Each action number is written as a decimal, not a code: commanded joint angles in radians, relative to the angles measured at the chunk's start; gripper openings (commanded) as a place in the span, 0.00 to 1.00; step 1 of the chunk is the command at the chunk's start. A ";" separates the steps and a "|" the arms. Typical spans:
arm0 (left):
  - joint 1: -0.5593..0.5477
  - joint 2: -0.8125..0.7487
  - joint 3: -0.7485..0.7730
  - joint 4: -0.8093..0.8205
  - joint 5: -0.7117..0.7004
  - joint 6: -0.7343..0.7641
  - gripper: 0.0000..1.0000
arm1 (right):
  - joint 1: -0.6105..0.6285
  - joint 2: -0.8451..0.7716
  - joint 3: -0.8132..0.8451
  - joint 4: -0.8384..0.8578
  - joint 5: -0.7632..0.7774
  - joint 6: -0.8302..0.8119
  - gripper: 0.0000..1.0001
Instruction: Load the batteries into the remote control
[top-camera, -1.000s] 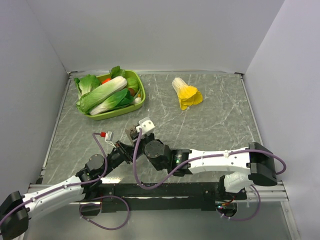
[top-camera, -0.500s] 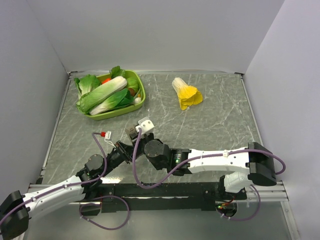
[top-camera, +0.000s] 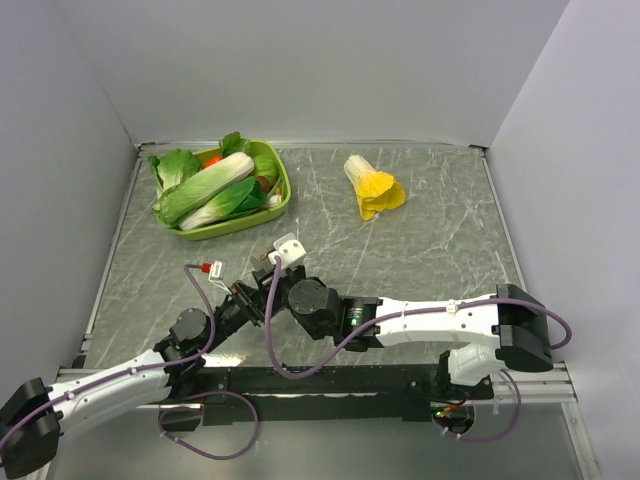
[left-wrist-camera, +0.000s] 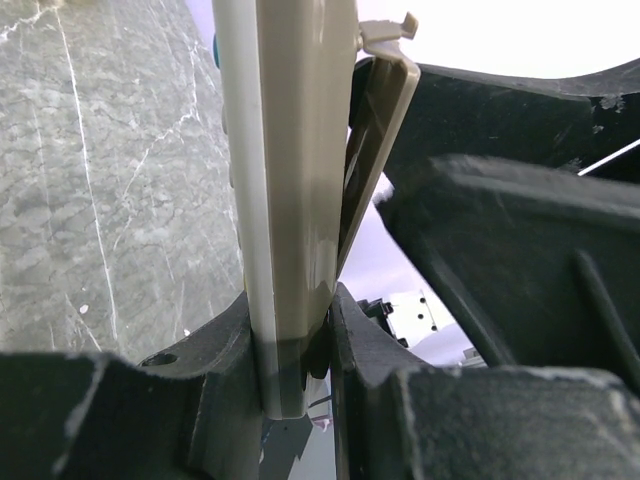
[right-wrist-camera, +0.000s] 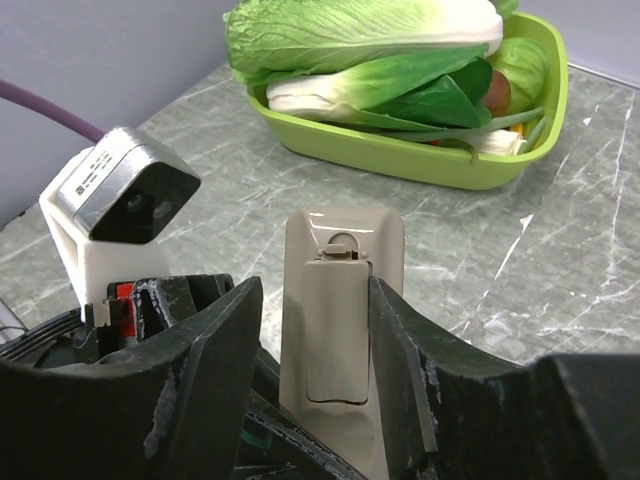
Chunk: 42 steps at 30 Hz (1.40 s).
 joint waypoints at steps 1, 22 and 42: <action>-0.003 0.005 -0.106 0.148 0.041 0.000 0.02 | -0.007 0.006 0.037 0.016 -0.001 -0.034 0.58; -0.002 -0.001 -0.114 0.129 0.039 -0.031 0.01 | -0.007 -0.036 0.052 0.105 -0.056 -0.223 0.85; -0.002 0.039 -0.085 0.221 0.154 0.030 0.01 | -0.370 -0.315 0.029 -0.238 -0.843 0.156 0.98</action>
